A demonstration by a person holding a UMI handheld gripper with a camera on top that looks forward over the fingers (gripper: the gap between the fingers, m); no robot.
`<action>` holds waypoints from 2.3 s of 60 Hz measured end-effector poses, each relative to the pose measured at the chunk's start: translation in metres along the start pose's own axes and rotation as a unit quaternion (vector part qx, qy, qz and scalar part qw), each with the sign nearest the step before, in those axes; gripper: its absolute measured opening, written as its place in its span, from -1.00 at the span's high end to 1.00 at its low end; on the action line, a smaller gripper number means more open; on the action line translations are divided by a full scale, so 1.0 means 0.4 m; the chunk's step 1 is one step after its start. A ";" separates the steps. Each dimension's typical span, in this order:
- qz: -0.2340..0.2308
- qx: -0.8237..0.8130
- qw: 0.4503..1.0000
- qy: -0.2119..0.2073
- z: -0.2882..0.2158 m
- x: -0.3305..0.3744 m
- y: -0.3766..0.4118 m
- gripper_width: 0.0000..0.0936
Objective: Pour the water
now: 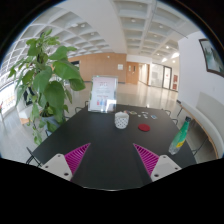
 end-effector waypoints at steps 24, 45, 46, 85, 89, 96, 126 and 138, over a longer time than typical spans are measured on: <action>0.095 0.000 0.995 0.020 0.101 0.006 -0.421 -0.82; 0.181 -0.034 0.983 -0.018 0.169 -0.192 -0.782 -0.82; 0.184 -0.035 0.982 -0.022 0.165 -0.204 -0.795 -0.82; 0.248 -0.002 0.967 -0.053 0.091 -0.349 -0.921 0.11; 0.287 0.031 0.956 -0.053 0.038 -0.323 -0.958 0.12; 0.358 0.134 0.922 -0.054 -0.123 -0.296 -1.016 0.12; 0.341 0.784 0.508 -0.102 -0.650 -0.676 -0.547 0.12; 0.247 0.888 0.379 -0.084 -0.475 -0.866 -0.394 0.11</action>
Point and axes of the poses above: the point between the fingertips, and its own axes, seen from behind it with the camera up: y to the left, z down, x backward, against the way the camera looks, the point moved 1 cm from there along x, backward, against the way the camera looks, and after that the axes turned 4 degrees about -y, right-handed, at the moved point
